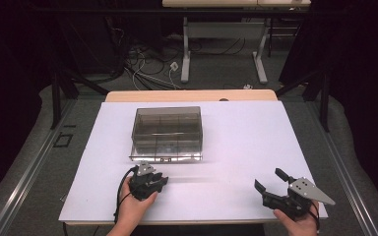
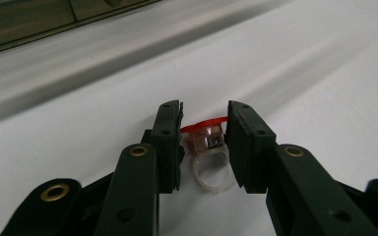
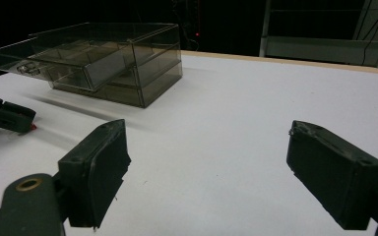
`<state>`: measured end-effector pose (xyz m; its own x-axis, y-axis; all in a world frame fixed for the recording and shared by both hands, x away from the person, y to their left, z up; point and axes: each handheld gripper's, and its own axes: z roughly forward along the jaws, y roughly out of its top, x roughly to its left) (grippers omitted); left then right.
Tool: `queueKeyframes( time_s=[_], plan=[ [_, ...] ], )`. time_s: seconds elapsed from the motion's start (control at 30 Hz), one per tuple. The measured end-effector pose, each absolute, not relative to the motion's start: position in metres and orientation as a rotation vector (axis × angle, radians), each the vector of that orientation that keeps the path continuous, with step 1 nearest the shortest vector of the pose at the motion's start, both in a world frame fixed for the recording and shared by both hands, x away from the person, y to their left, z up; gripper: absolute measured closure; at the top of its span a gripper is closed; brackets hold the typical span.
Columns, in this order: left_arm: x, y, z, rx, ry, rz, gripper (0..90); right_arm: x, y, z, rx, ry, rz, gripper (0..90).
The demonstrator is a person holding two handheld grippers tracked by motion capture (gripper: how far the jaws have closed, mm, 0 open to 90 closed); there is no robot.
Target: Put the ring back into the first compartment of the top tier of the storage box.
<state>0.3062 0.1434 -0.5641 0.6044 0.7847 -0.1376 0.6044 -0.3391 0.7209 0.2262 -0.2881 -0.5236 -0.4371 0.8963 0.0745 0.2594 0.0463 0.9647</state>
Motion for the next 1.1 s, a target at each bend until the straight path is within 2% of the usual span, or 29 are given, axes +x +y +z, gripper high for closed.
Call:
queueKeyframes(
  time_s=[1.1],
  plan=[
    [0.302, 0.1434, -0.5587, 2.054, 1.067, 0.304, 67.1, 0.2257, -0.2892, -0.5231, 1.163, 1.749, 1.413, 15.1]
  ],
)
